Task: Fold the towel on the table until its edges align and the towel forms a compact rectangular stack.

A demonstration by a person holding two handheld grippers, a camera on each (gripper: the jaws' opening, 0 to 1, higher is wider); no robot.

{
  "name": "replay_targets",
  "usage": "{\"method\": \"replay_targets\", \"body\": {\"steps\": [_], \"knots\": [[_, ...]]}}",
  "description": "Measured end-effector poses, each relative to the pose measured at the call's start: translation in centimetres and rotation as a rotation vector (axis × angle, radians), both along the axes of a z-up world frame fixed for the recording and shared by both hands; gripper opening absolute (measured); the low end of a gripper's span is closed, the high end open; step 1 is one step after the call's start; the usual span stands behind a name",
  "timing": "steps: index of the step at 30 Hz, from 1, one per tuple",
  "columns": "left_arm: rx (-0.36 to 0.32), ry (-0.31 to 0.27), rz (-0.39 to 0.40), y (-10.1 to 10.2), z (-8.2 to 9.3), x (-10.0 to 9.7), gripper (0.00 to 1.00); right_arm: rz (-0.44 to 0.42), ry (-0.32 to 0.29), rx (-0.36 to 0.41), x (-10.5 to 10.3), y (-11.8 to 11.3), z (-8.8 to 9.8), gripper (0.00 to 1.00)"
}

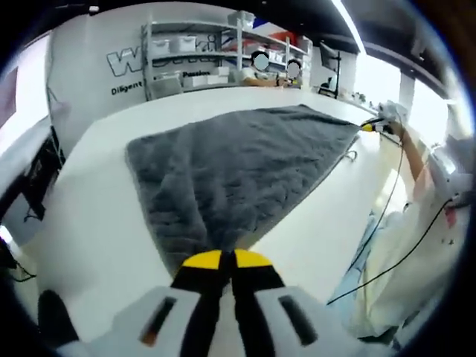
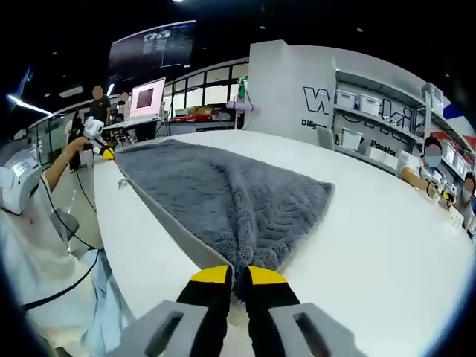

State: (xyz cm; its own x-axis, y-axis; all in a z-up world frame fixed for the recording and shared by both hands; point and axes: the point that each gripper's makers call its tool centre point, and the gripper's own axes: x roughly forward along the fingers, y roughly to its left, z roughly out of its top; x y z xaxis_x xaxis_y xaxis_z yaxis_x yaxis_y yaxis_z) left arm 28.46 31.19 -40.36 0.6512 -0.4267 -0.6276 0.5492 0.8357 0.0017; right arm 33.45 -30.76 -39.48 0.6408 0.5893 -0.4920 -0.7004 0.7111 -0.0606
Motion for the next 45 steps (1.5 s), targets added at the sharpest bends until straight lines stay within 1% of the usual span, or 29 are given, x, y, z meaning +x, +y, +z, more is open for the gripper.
{"method": "replay_targets", "body": {"steps": [5,12,16,19,21,24,26,28,35,38,42,45], "knots": [[-0.021,0.042,-0.016,-0.2,-0.1,-1.4,0.05,-0.001,0.05,0.017,-0.4,-0.2,0.1,0.07],[-0.019,0.103,-0.032,-0.8,-0.2,-3.1,0.05,0.003,0.112,0.033,-1.6,-0.1,0.5,0.07],[-0.015,0.146,-0.058,-1.5,-0.2,-4.4,0.05,0.014,0.121,0.017,-2.2,-0.2,0.8,0.07],[-0.014,0.149,-0.073,-1.6,0.3,-4.7,0.05,0.015,0.113,0.019,-2.2,-0.5,1.5,0.07],[-0.016,0.119,-0.083,-1.7,1.5,-4.4,0.05,0.012,0.084,0.03,-1.7,-0.5,2.6,0.07],[-0.015,0.094,-0.081,-1.6,2.4,-4.0,0.05,0.011,0.073,0.033,-0.9,-0.3,3.3,0.07],[-0.021,0.064,-0.071,-1.6,3.3,-3.3,0.05,0.013,0.067,0.023,-0.4,-0.3,3.4,0.07],[-0.023,0.049,-0.067,-1.6,3.7,-2.8,0.05,0.015,0.063,0.02,0.0,-0.3,3.6,0.07],[-0.012,0.006,-0.042,-1.6,5.2,-0.5,0.05,0.023,0.056,0.046,2.0,-0.2,4.6,0.07],[-0.001,-0.013,-0.027,-1.5,5.7,0.9,0.05,0.02,0.054,0.054,3.1,0.0,4.9,0.07],[0.011,-0.013,-0.008,-1.4,5.8,2.5,0.05,0.017,0.061,0.078,5.0,0.0,5.2,0.07],[0.015,-0.025,0.012,-1.3,6.1,3.9,0.05,0.011,0.069,0.096,6.6,0.1,5.3,0.07]]}}
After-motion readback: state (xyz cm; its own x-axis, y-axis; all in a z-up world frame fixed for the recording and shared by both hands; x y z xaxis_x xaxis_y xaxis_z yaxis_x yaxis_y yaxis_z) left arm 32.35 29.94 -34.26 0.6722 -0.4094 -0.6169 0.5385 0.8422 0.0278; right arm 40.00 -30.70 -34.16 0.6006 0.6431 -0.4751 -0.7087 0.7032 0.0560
